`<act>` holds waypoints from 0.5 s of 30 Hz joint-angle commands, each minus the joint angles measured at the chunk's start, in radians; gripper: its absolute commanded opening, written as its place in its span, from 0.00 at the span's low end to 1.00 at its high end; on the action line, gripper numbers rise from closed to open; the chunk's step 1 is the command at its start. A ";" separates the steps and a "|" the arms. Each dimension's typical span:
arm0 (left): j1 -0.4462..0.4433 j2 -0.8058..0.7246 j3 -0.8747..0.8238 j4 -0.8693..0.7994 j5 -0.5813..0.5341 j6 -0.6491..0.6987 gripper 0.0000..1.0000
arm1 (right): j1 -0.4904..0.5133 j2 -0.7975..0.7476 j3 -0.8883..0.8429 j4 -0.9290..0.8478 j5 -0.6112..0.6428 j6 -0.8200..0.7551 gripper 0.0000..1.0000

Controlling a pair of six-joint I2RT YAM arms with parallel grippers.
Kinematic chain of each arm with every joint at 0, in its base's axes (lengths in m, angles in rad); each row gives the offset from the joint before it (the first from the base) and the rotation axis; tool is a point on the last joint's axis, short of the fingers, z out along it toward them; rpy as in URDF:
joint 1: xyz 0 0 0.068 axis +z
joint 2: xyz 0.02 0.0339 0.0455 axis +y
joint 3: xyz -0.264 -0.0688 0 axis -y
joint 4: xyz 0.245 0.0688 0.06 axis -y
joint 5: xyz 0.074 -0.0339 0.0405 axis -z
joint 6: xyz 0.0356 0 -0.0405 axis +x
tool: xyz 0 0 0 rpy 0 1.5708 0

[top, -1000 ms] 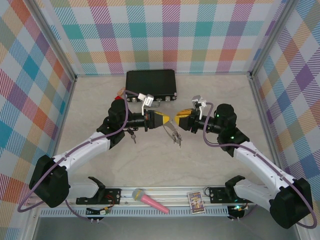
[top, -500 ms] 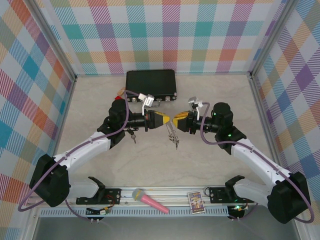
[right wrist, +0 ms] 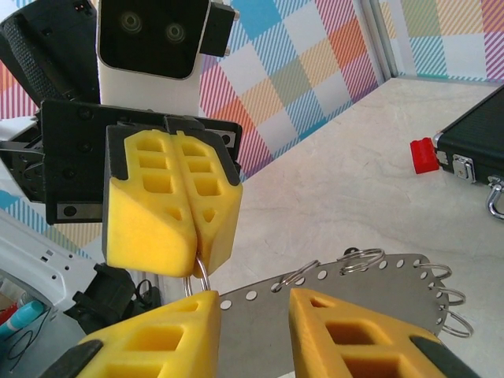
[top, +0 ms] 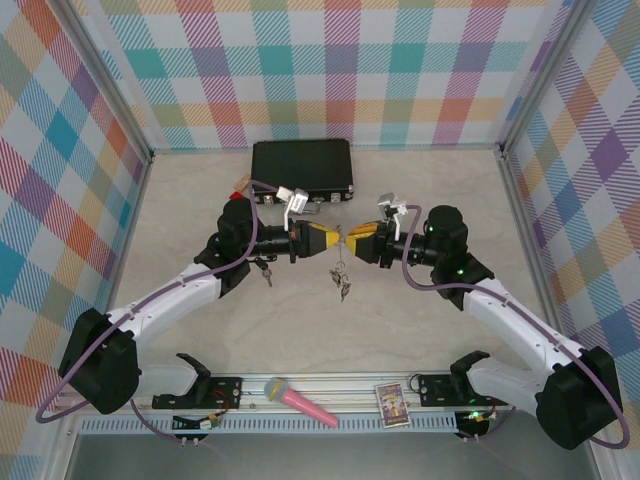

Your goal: Put the keys on the keyring

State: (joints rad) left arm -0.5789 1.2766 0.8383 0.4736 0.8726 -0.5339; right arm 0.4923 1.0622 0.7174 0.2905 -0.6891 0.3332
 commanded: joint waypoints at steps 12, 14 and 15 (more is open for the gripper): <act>0.005 -0.023 0.002 0.076 0.011 0.006 0.00 | 0.008 0.030 -0.019 0.192 -0.093 0.109 0.28; 0.005 -0.022 0.001 0.076 0.011 0.006 0.00 | 0.008 0.028 -0.021 0.182 -0.089 0.104 0.28; 0.005 -0.023 0.002 0.075 0.011 0.006 0.00 | 0.006 0.022 -0.021 0.173 -0.073 0.101 0.28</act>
State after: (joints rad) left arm -0.5770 1.2724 0.8383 0.5014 0.8738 -0.5339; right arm 0.4892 1.0916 0.6991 0.4114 -0.7307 0.4274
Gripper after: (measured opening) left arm 0.050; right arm 0.277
